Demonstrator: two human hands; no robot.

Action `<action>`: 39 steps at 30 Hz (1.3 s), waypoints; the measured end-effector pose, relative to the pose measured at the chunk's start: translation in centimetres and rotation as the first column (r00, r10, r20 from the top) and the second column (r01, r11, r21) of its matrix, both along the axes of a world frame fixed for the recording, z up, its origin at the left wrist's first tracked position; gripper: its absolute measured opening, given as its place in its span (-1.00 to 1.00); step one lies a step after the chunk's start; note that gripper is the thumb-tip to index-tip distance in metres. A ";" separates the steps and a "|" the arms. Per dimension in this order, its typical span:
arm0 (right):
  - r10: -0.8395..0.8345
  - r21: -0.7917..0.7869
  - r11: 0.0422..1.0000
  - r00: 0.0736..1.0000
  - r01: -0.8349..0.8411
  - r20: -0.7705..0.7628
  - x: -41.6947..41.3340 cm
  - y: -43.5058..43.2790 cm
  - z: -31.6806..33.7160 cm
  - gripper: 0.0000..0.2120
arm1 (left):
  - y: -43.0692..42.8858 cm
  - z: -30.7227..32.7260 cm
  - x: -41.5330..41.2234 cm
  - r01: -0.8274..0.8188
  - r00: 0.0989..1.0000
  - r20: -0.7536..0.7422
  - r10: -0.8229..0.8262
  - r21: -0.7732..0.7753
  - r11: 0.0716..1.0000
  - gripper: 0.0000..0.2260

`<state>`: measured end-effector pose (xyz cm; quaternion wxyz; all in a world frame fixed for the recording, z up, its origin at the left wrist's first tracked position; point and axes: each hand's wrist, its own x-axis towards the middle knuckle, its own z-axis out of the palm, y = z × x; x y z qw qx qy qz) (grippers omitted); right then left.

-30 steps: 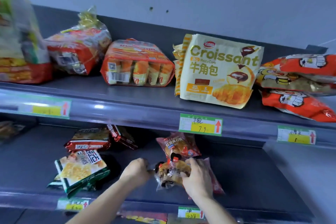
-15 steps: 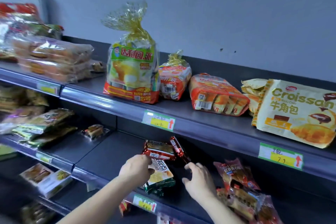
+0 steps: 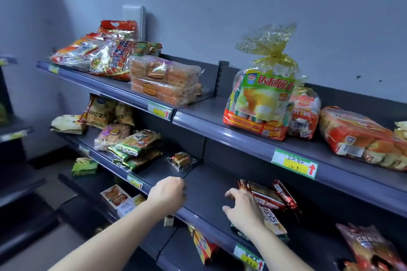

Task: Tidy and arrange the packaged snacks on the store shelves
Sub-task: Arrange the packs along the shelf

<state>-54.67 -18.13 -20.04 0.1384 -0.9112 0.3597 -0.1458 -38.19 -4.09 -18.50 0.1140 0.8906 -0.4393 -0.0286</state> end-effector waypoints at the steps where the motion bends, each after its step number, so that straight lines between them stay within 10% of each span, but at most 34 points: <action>1: 0.012 -0.003 1.000 1.000 -0.012 -0.006 1.1 0.6 -0.1 -0.73 | 0.7 -0.1 0.9 -0.012 1.000 0.009 0.012 -0.001 1.000 -0.86; 19: 0.132 0.109 0.986 0.989 -0.124 -0.065 20.9 -0.2 -4.3 -0.77 | 2.9 -4.6 17.2 -0.216 0.974 -0.064 0.220 0.062 0.974 -0.82; 39: -0.188 0.279 0.931 0.964 0.235 -0.186 35.2 -10.2 -14.5 -0.69 | -6.5 -14.7 28.4 -0.090 0.977 -0.186 0.107 0.099 0.991 -0.83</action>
